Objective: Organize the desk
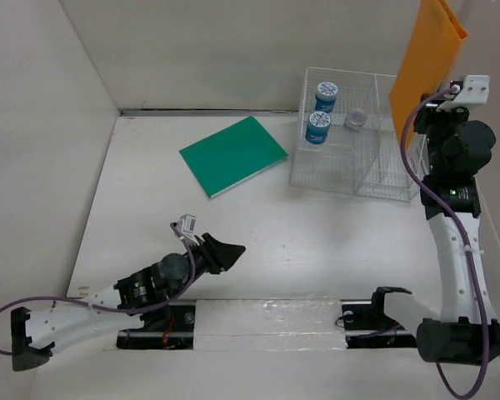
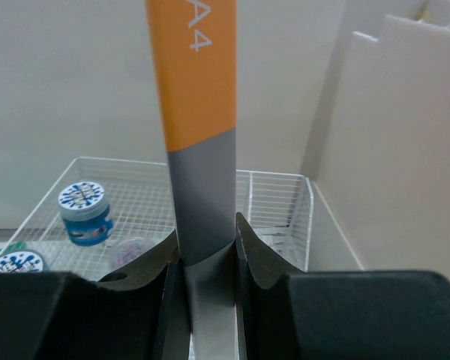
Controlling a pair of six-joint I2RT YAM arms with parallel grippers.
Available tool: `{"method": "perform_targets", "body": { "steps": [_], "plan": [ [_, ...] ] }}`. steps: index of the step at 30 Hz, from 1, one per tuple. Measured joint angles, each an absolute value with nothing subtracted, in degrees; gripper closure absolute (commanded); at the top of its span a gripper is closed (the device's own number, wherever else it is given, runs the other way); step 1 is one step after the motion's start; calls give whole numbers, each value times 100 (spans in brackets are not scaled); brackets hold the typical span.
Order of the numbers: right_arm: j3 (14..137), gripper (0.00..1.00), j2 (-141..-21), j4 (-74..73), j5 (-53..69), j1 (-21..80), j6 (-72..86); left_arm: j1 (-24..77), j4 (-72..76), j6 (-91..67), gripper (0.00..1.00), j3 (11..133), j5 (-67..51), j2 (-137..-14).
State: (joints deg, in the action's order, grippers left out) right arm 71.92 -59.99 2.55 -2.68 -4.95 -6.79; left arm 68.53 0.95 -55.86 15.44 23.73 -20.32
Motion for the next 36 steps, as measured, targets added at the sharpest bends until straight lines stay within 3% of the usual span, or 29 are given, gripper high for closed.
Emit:
{"method": "perform_targets", "body": {
  "steps": [7,18,36],
  "plan": [
    [6641,100,-5979,622,198,-567,-377,6853,576,-5461,60,1544,2220,-2394],
    [5623,100,-5964,2067,-373,-611,32,6851,978,-5212,60,1544,2137,-2904],
    [5288,100,-6552,3181,-233,-902,567,6853,1450,-5017,60,1671,2001,-3638]
  ]
}}
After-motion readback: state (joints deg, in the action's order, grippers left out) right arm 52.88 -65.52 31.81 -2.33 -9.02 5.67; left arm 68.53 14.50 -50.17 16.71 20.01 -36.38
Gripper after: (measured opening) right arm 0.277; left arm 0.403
